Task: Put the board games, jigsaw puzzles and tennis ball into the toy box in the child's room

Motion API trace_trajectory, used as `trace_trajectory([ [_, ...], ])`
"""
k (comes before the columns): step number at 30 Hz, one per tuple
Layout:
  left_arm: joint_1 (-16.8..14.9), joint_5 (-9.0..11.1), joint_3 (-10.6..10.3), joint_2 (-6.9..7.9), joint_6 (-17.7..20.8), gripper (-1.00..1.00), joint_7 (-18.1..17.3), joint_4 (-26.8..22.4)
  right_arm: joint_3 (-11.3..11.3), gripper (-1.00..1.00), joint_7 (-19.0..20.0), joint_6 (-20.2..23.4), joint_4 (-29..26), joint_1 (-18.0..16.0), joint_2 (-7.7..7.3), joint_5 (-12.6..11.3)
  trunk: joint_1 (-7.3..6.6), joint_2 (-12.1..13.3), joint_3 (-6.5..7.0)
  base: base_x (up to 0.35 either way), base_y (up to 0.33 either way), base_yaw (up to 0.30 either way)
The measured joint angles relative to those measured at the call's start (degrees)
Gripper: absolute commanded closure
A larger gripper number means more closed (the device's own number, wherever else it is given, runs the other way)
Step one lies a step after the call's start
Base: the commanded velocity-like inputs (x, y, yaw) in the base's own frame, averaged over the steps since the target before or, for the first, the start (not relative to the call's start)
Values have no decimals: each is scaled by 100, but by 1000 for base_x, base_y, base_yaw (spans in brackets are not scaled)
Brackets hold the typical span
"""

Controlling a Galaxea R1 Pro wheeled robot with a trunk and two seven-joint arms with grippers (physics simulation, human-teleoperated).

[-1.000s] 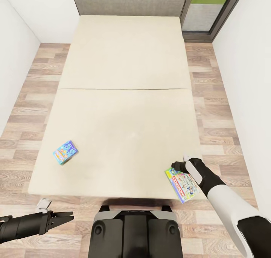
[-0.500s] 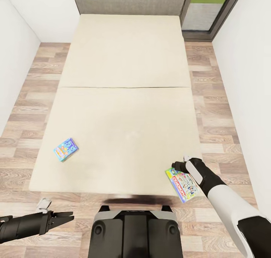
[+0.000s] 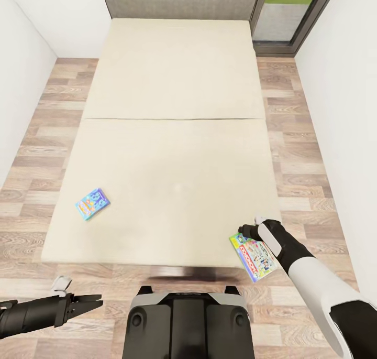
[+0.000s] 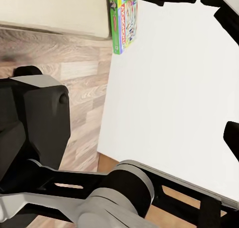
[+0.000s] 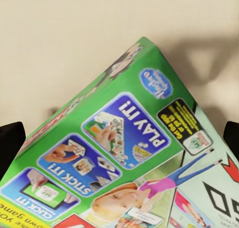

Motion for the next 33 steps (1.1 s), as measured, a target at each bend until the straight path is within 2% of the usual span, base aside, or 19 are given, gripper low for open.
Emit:
trace_trajectory([
  [19,0,0,4,8,0,-100,0,0,0,-100,-10,-1,-5,-2,-2,0,-1,0,0,-33,0,0],
  [33,0,0,8,9,0,-100,0,0,8,-100,-33,49,-540,-25,-31,-6,-1,0,0,0,0,0],
])
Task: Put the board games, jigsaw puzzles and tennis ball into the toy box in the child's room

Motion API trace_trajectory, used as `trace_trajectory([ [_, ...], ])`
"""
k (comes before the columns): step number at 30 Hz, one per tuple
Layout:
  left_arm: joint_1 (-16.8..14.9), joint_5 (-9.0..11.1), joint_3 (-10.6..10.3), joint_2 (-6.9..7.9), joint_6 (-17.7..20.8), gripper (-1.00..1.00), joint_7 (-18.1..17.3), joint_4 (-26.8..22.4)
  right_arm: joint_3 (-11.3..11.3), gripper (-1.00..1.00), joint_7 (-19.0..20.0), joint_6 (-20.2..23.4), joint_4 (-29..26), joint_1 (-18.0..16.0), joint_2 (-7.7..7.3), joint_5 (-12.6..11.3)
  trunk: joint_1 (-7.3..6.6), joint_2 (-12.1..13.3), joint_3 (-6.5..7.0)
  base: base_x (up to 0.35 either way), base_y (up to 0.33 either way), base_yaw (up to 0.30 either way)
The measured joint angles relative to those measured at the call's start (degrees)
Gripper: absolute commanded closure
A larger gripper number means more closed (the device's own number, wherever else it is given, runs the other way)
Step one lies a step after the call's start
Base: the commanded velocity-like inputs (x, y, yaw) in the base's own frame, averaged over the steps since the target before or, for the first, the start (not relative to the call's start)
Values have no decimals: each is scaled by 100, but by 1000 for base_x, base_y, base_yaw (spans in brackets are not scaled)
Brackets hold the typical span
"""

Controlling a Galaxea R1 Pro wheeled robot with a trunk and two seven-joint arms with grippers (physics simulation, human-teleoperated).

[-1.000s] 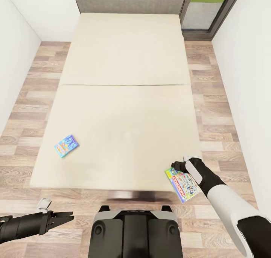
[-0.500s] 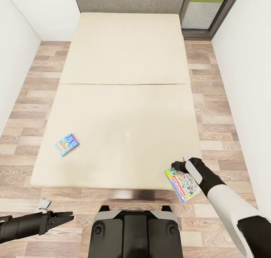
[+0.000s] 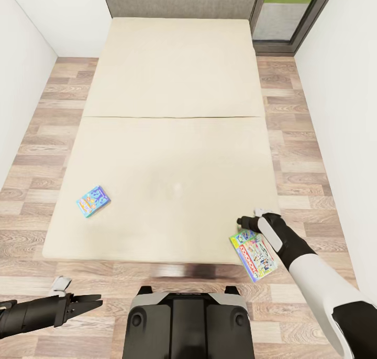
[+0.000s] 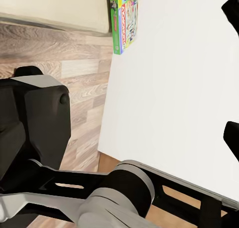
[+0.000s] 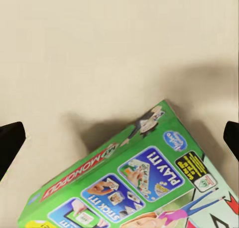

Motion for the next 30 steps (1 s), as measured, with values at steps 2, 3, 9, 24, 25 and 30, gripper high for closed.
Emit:
trace_trajectory([
  [2,0,0,-3,0,0,-100,0,0,1,-100,-7,10,-118,-1,-5,-3,0,0,0,0,0,0],
  [3,0,0,-2,0,0,-100,0,0,2,-100,-11,14,-174,-3,-6,-5,0,0,0,0,0,0],
  [9,0,0,-3,0,0,-100,0,0,-7,-100,-35,52,-407,-21,-11,-10,0,0,0,0,0,0],
  [24,0,-1,0,8,0,-100,0,0,-566,-100,-45,600,-1205,-30,-36,-36,0,0,0,0,0,0],
  [25,0,0,0,8,0,-100,0,0,-651,-100,-44,678,-1316,-16,-41,-38,0,0,0,0,0,0],
  [30,0,0,1,10,0,-100,0,4,-1010,-100,-35,1042,-1852,86,-58,-45,0,0,0,0,0,0],
])
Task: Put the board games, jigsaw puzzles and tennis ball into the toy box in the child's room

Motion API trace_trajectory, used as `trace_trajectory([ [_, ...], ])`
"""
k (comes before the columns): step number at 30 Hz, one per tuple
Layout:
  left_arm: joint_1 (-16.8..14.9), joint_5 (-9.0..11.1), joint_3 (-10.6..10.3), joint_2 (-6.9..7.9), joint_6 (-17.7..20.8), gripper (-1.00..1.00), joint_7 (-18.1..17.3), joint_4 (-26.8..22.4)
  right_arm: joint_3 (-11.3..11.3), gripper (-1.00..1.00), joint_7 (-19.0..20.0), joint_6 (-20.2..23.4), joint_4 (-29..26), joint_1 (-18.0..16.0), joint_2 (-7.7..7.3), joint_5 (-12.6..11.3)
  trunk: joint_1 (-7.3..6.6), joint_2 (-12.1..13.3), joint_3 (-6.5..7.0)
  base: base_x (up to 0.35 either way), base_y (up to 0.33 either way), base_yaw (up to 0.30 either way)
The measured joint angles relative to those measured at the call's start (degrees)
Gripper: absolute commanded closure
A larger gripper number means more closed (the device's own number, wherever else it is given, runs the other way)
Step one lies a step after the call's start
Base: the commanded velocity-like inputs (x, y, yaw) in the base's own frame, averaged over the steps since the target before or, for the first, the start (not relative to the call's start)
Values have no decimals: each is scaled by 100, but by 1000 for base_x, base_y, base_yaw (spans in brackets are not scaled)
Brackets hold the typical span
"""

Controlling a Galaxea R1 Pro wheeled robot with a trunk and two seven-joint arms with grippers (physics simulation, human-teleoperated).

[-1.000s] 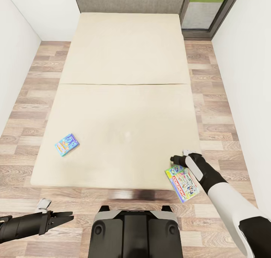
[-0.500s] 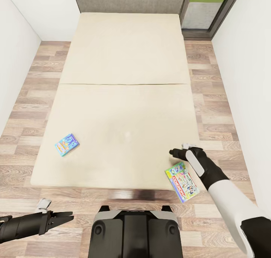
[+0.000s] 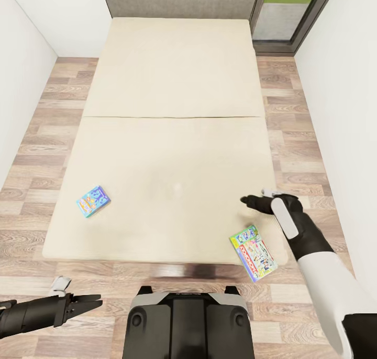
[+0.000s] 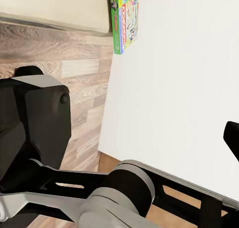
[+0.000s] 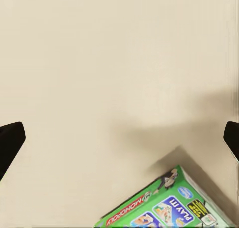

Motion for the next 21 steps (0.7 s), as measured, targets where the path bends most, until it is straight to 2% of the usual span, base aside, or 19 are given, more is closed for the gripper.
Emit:
trace_trajectory([
  [5,0,0,0,-1,0,-100,0,2,-573,-100,15,575,-966,347,-124,-12,0,0,0,0,0,0],
  [6,0,0,0,-1,0,-100,0,2,-576,-100,15,577,-972,350,-124,-18,0,0,0,0,0,0],
  [7,1,1,1,1,0,-100,0,2,-768,-100,25,729,-1354,505,-171,-9,-1,-1,0,0,0,0],
  [8,0,0,0,1,0,-100,0,3,-775,-100,25,731,-1367,511,-172,-23,0,0,0,0,0,0],
  [10,0,0,1,4,0,-100,0,3,-1078,-100,39,913,-1976,756,-236,-22,0,0,0,0,0,0],
  [11,0,0,0,4,0,-100,0,4,-1081,-100,39,914,-1983,760,-237,-30,0,0,0,0,0,0],
  [13,0,0,1,6,0,-100,0,4,-1305,-100,50,1022,-2341,956,-264,-29,0,0,0,0,0,0],
  [17,1,0,2,9,-20,-100,0,4,-1834,-100,163,1232,-2914,1497,-290,-60,0,0,0,0,0,0],
  [21,1,0,7,14,-74,-100,0,4,-2524,-100,633,1336,-3185,2089,-298,-133,0,0,0,0,0,0],
])
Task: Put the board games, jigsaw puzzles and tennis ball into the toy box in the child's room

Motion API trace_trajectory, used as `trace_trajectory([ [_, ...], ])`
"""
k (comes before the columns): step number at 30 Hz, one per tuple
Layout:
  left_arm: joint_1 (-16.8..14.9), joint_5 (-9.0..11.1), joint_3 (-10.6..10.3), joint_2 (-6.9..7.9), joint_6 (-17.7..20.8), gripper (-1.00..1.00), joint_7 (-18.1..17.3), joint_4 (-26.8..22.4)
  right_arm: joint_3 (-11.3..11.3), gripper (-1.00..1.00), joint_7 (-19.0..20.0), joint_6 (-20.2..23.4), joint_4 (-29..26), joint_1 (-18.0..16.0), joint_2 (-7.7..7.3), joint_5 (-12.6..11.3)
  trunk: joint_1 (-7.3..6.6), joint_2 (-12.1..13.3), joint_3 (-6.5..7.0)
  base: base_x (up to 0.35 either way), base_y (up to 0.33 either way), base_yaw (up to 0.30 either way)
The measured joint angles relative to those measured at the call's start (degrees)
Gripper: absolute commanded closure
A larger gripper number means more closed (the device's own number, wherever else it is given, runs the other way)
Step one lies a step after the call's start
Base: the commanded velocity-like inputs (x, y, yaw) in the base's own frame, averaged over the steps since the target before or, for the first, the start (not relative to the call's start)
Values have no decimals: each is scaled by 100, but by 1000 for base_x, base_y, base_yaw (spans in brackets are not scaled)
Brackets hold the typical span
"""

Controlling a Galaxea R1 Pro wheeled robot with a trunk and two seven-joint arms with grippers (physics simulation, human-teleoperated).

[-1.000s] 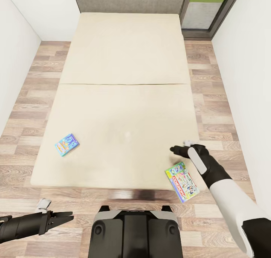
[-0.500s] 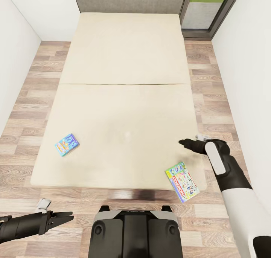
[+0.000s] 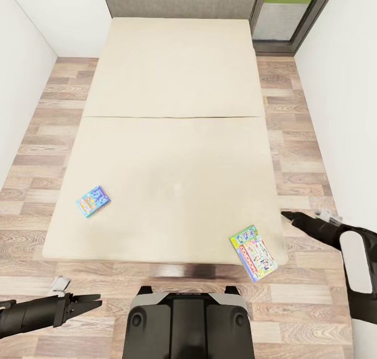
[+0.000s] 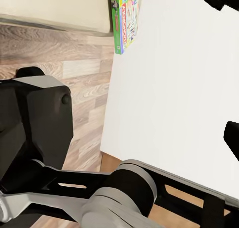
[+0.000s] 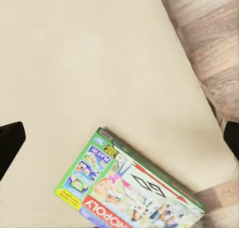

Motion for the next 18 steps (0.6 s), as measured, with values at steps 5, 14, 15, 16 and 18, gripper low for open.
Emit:
trace_trajectory([
  [5,0,0,5,6,-37,-100,0,0,-928,-100,1083,7,-108,680,3,-142,0,0,0,0,0,0],
  [14,0,0,62,4,-53,-100,0,0,-1976,-100,3163,-204,-144,1786,68,-184,0,0,0,0,0,0],
  [15,0,0,69,4,-54,-100,0,0,-2037,-100,3395,-263,-144,1892,79,-173,0,0,0,0,0,0],
  [16,0,0,75,4,-55,-100,0,0,-2086,-100,3616,-327,-142,1991,93,-162,0,0,0,0,0,0],
  [18,0,0,84,5,-56,-100,0,0,-2158,-100,4030,-462,-132,2186,124,-140,0,0,0,0,0,0],
])
